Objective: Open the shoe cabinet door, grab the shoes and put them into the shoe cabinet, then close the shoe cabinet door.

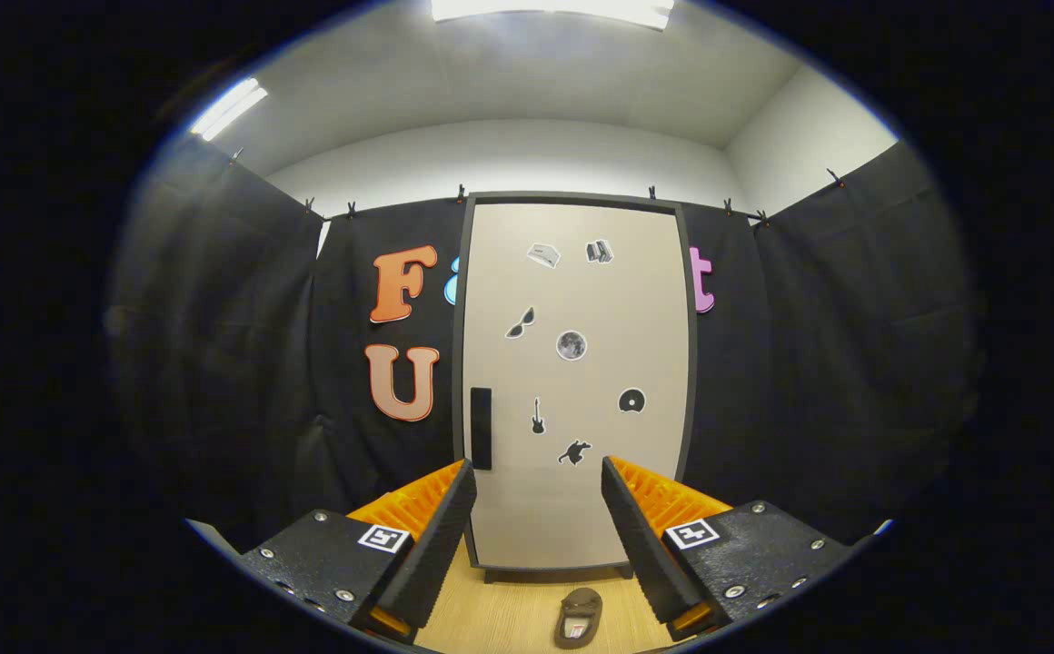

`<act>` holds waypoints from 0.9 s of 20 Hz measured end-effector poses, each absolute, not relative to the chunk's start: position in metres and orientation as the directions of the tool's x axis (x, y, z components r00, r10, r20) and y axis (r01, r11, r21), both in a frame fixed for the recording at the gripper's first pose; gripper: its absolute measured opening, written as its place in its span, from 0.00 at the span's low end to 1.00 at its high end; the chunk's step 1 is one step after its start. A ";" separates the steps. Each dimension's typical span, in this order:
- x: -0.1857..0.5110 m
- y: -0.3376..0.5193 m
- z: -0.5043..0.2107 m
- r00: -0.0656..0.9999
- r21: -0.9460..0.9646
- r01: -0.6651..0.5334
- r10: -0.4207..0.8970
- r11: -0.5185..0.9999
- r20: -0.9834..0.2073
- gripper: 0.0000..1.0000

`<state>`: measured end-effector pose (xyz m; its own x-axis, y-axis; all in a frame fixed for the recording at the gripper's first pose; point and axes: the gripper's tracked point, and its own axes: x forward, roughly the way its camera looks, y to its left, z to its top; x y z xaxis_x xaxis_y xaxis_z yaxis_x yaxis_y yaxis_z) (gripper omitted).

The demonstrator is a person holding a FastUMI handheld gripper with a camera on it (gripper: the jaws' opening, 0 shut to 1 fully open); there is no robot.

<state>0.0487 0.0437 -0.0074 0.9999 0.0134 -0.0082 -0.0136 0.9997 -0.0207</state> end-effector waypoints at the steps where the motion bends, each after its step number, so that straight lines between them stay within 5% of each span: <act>1: 0.053 0.047 -0.009 1.000 -0.021 -0.011 0.011 1.000 -0.008 0.87; 18: 0.162 0.100 -0.028 1.000 -0.014 0.006 -0.006 1.000 0.003 0.87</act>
